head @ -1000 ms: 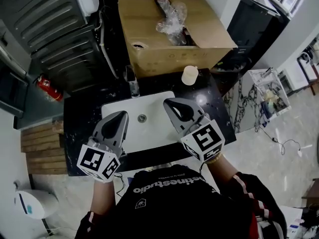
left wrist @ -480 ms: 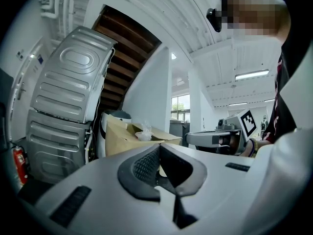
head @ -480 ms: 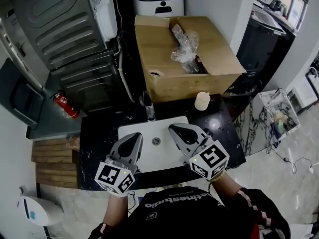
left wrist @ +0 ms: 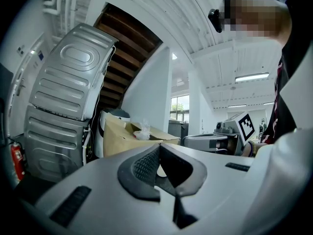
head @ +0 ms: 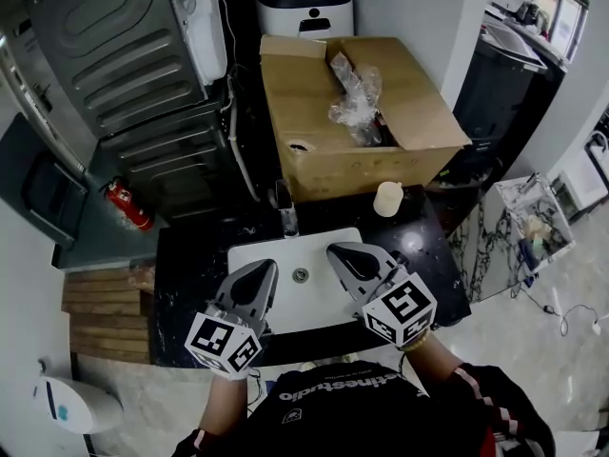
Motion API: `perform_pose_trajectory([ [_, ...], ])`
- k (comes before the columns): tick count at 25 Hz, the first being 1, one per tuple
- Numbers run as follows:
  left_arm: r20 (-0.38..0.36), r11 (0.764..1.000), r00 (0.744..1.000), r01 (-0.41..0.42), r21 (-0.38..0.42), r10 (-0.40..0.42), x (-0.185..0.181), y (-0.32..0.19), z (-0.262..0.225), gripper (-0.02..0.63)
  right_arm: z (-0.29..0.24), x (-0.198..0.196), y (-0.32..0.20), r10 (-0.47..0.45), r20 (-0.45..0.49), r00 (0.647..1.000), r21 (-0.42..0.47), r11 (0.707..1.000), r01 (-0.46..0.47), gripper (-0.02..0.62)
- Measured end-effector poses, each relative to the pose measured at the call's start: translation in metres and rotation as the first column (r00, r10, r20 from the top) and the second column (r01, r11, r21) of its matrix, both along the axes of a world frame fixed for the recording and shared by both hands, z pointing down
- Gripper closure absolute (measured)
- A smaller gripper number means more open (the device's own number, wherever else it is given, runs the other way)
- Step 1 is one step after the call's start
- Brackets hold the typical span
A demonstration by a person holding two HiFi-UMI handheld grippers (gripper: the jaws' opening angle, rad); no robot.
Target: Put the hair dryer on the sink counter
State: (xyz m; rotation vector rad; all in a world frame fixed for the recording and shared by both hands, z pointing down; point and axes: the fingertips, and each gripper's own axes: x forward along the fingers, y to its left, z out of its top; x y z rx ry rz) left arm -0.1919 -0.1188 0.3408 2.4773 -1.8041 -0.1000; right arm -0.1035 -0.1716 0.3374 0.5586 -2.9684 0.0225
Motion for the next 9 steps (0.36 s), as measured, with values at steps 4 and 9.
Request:
perform_pose_trajectory([
  [4,-0.006,1.000,1.000,-0.001,-0.003,0.001,0.0016,-0.0007,0.0012,0.592,0.0002,0.0021,-0.0010,0.002,0.002,1.000,0.001,1.000,-0.002,0.558],
  [9,-0.002,1.000,1.000,-0.004,-0.003,0.004,0.0022,-0.0003,0.0024,0.591,0.0001,0.0043,-0.0007,0.005,0.011,1.000,0.005,1.000,-0.005,0.558],
])
